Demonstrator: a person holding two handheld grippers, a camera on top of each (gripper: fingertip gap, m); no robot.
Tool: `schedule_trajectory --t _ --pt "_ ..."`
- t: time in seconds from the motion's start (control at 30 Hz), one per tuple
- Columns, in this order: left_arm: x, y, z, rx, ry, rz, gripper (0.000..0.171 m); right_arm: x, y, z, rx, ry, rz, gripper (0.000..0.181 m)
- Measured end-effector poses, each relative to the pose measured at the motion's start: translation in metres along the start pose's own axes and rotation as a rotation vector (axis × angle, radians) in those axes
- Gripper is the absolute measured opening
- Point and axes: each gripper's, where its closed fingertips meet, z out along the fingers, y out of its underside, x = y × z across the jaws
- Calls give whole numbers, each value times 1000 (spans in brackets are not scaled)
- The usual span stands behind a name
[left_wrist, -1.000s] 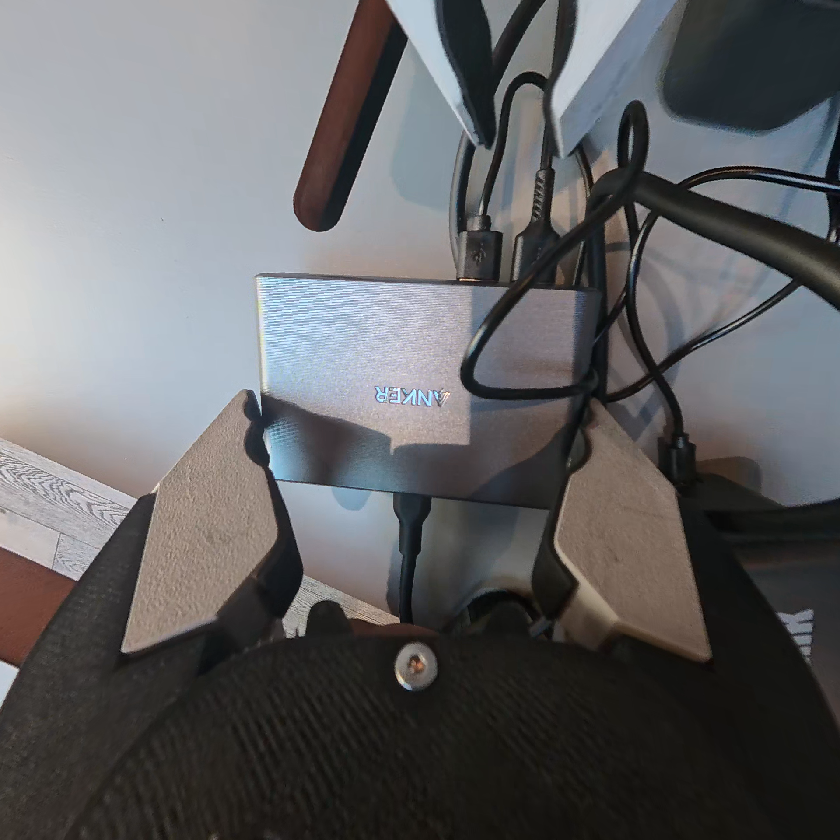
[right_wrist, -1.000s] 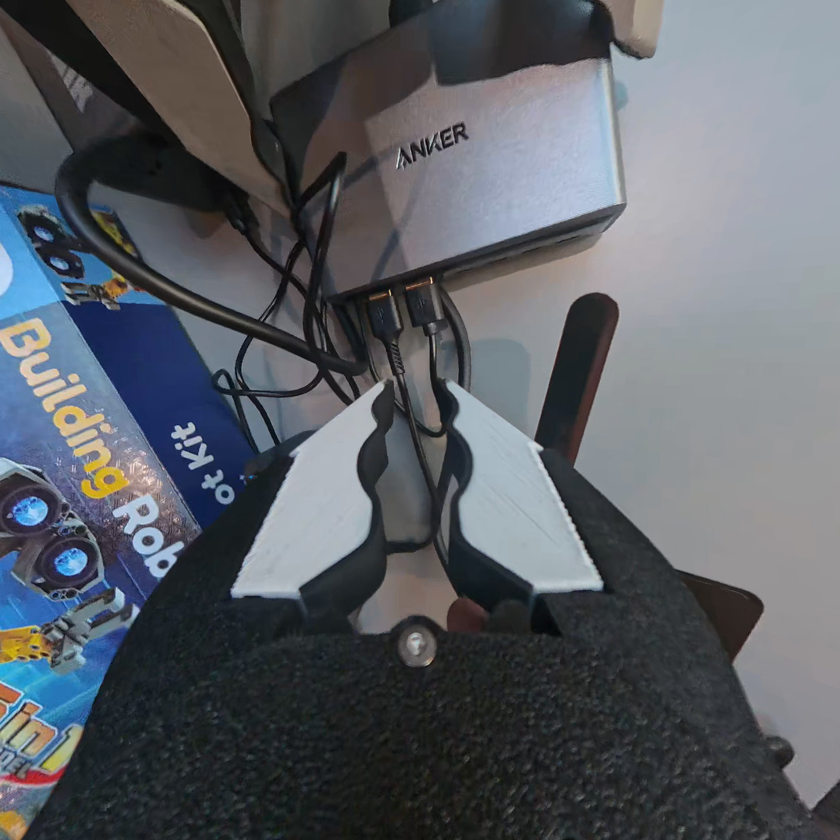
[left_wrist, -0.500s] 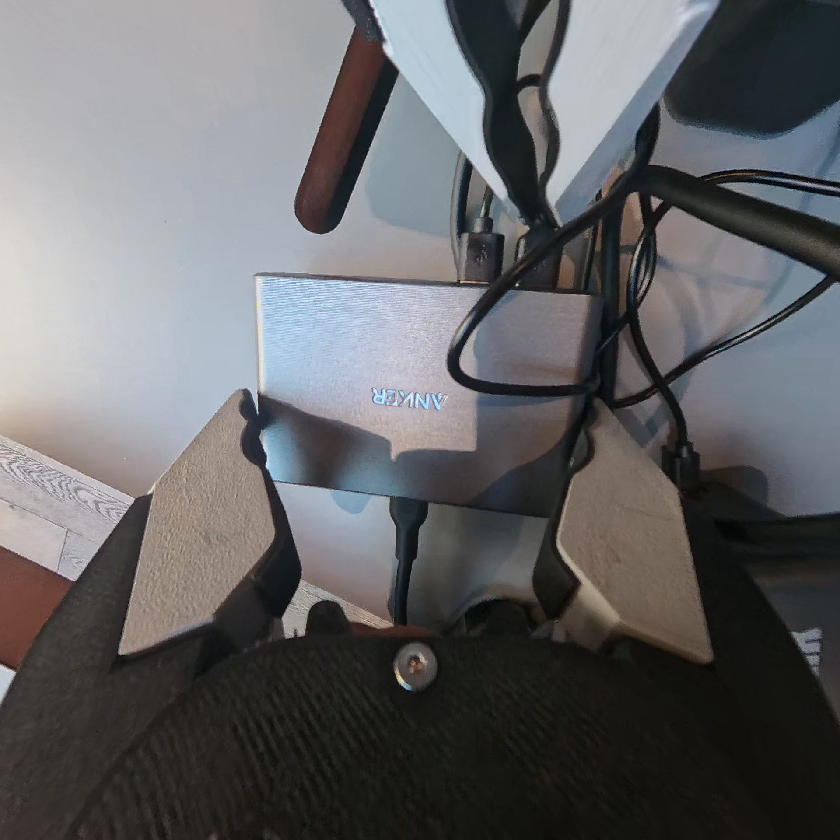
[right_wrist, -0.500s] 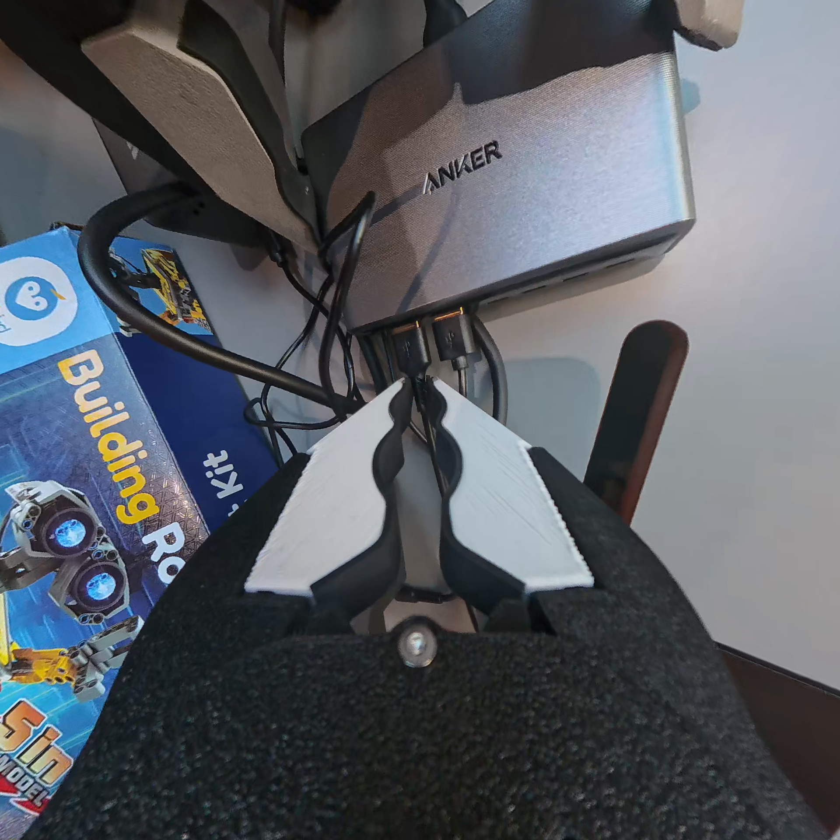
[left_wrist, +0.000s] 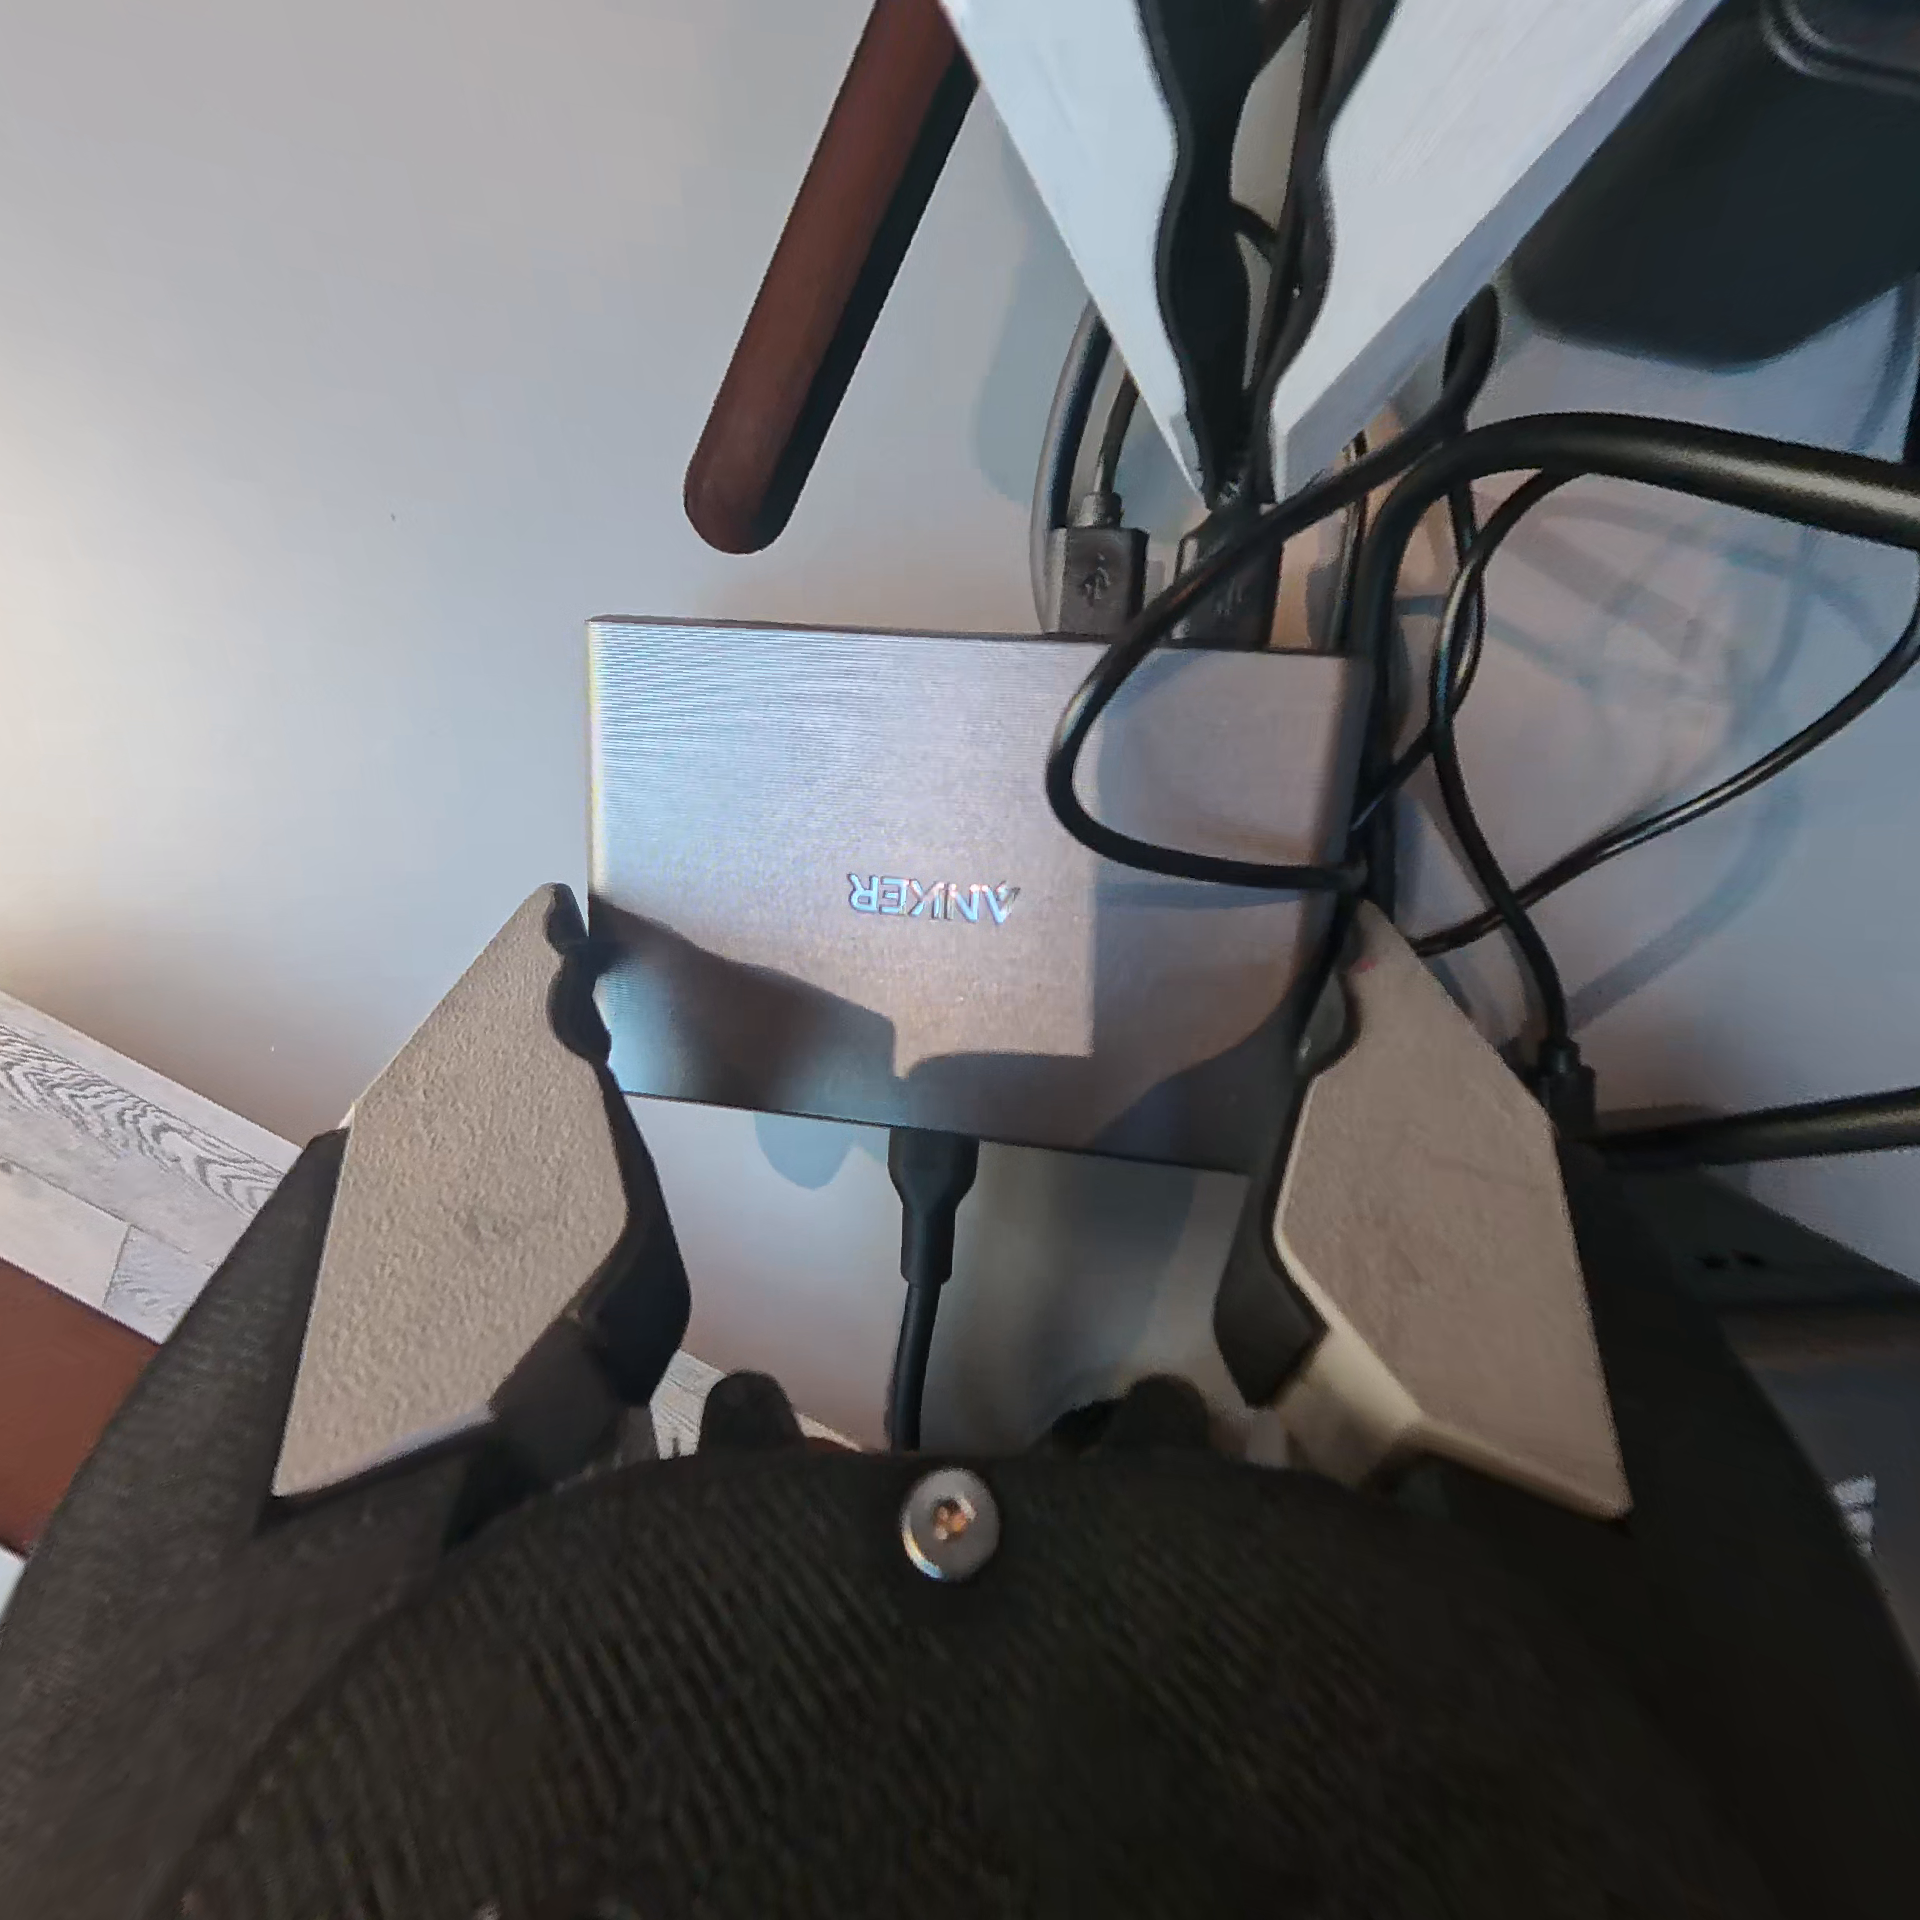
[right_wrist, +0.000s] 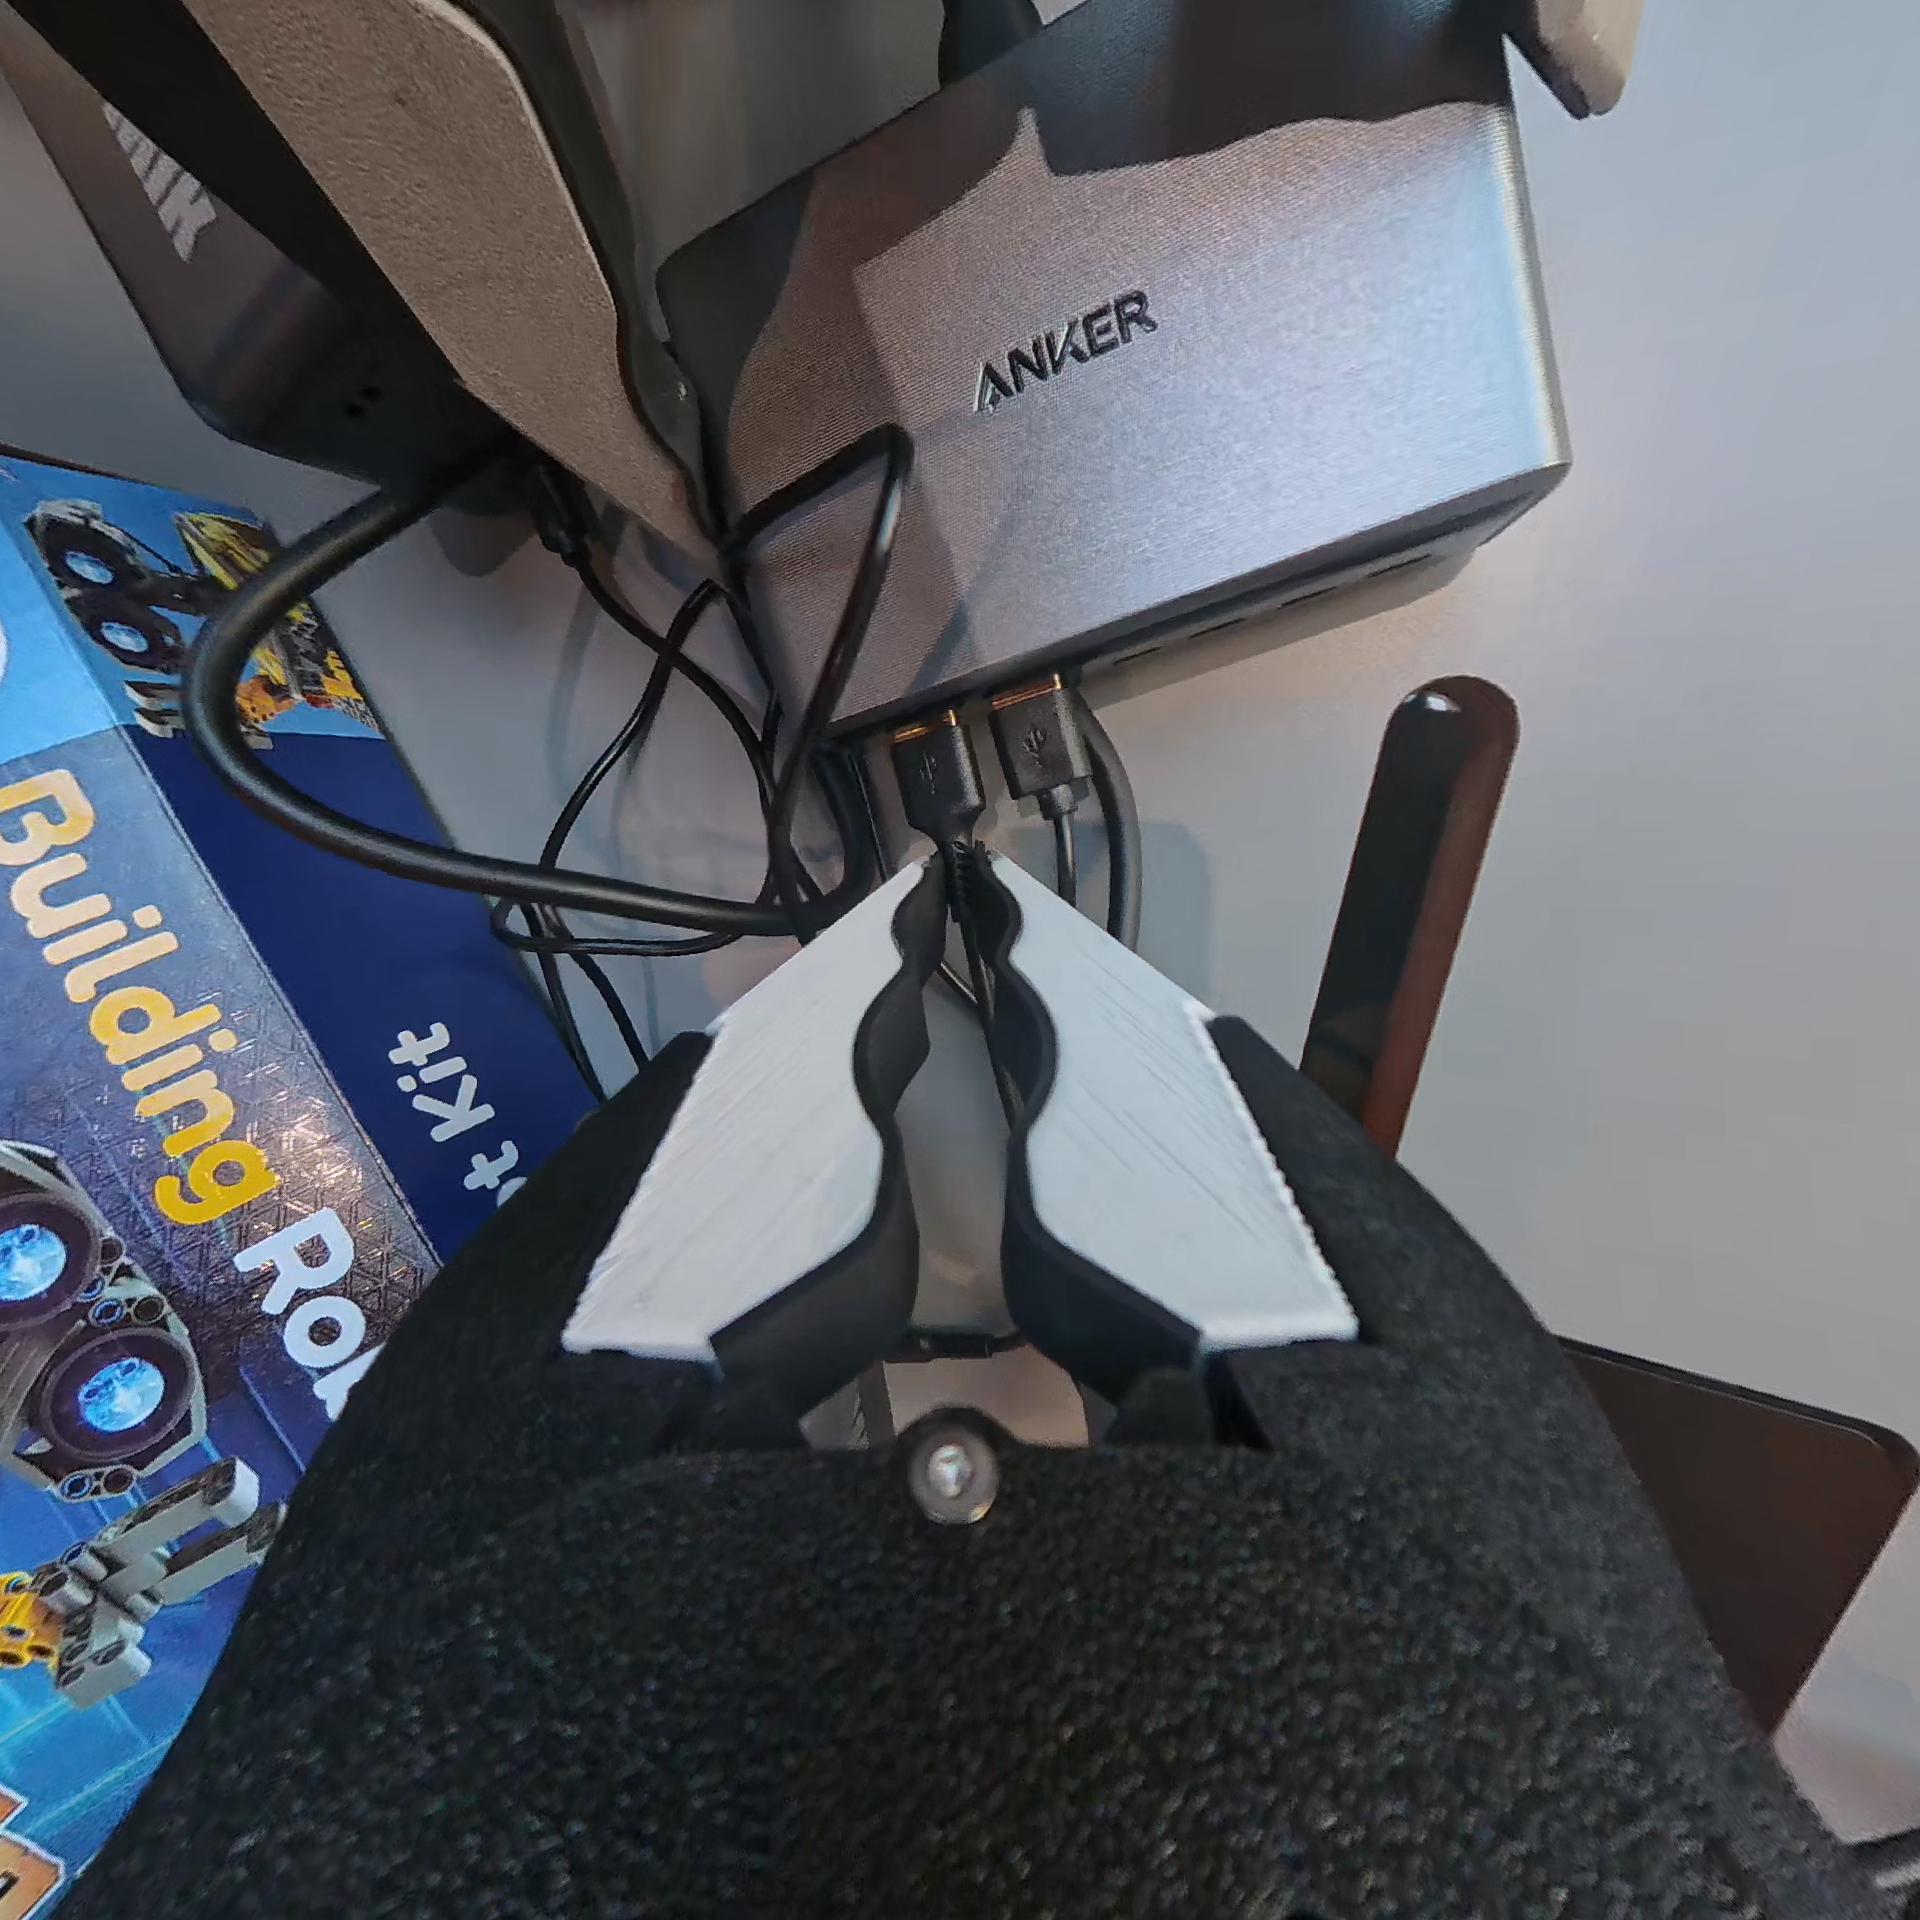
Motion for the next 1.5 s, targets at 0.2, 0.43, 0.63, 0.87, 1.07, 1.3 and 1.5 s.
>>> schedule_trajectory --t 0.2,0.43,0.63,0.87,1.07,1.3,1.5 --pt "0 -2 0 32 -12 -30 134 2 4 -2 -15 68 -28 5" --pt "-1 -4 1 25 -14 -43 134 -5 -6 -1 101 -88 188 16" --pt "-1 -4 3 -1 -38 -36 135 -3 -9 4 81 -219 139 12" --pt "-6 -10 11 10 -32 -35 142 2 4 7 12 -75 -94 4" --pt "-6 -12 13 40 -26 -29 143 1 0 8 42 -9 -24 4" --pt "14 -50 1 390 66 -108 154 13 47 -11 19 56 17 3" --pt "-1 -31 22 95 -32 -114 159 1 41 -7 119 41 9 4"
